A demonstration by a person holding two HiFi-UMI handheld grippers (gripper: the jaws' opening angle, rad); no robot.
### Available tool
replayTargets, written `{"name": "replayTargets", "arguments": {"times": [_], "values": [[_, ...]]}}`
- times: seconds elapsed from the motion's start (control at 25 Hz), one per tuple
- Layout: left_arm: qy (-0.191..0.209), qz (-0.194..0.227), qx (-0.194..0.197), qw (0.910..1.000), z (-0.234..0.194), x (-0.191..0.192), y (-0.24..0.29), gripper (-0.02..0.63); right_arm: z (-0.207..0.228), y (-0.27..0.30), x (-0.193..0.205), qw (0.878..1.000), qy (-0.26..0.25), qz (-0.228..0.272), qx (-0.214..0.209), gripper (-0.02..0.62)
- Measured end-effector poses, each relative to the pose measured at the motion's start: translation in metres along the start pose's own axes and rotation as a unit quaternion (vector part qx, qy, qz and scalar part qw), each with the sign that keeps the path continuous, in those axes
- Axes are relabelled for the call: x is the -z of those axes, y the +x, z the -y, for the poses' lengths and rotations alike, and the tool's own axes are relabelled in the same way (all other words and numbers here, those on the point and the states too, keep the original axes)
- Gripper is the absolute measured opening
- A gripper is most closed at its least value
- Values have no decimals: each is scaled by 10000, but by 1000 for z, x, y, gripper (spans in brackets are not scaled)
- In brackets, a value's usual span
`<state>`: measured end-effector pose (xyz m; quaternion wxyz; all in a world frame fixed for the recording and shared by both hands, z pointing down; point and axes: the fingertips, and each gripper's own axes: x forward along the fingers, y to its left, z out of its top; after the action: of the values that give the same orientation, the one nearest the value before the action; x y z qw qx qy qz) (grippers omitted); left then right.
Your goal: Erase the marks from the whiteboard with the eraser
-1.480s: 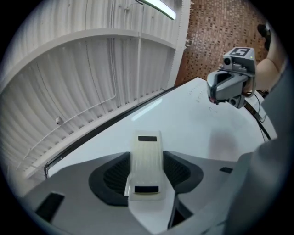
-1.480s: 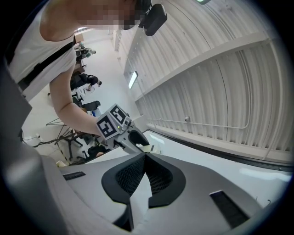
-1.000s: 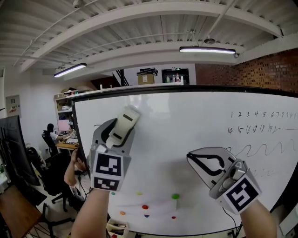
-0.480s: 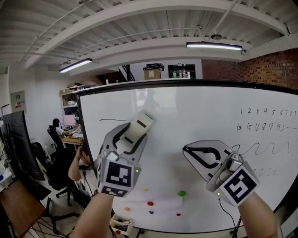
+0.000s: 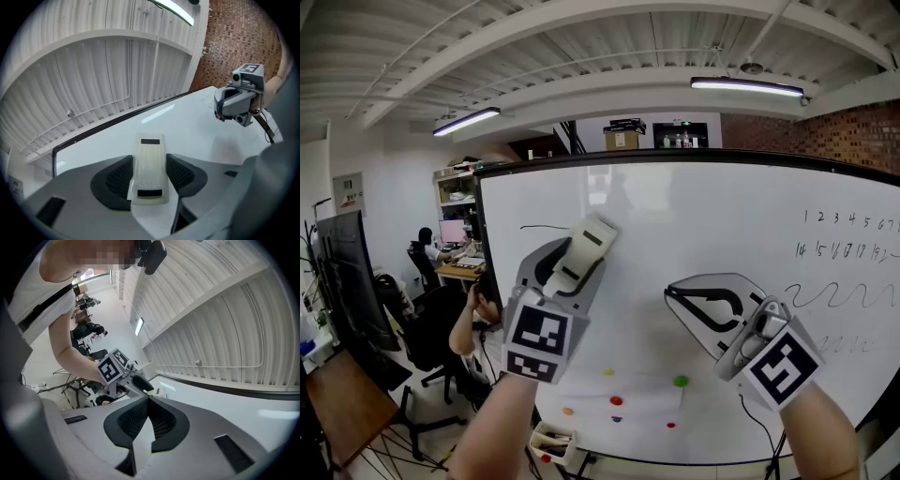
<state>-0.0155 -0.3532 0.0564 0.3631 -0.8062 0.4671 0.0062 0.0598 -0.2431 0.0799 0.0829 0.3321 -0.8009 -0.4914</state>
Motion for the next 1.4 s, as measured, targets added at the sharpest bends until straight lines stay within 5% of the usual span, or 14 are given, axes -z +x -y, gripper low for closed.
{"name": "replayTargets", "arguments": {"times": [0.16,0.32,0.4,0.56,0.72,0.84,0.92,1.0,1.16,1.28,1.4], "values": [[-86,-40,112,9999,-6,10,-6,252,-7,9,-9,9999,-74,63,-101,14],[-812,-100,-624,9947,-70,28,-18,252,-15,14,-15,9997,-142,61,-179,14],[-867,-60,-945,9917,-86,32,-21,252,-18,16,-13,9997,-134,37,-216,14],[-380,-27,-937,9949,-65,26,-15,245,-22,19,-6,9997,-5,17,-235,14],[-20,135,-11,9999,-19,14,-5,245,-25,25,-3,9994,143,67,-292,14],[46,272,338,9990,-17,18,1,252,-29,32,2,9991,254,133,-319,14],[-84,225,102,9997,-38,20,-2,252,-34,33,2,9991,183,144,-351,14],[21,42,-589,9983,-71,24,-9,252,-35,31,0,9992,151,151,-330,14],[851,-242,-1491,9849,-89,24,-9,249,-30,20,7,9996,246,81,-147,14],[1154,-169,-1367,9837,-68,21,-5,244,-29,18,14,9996,291,22,-65,14],[1029,33,-801,9915,-40,12,-3,244,-25,18,14,9994,332,43,-59,14]]}}
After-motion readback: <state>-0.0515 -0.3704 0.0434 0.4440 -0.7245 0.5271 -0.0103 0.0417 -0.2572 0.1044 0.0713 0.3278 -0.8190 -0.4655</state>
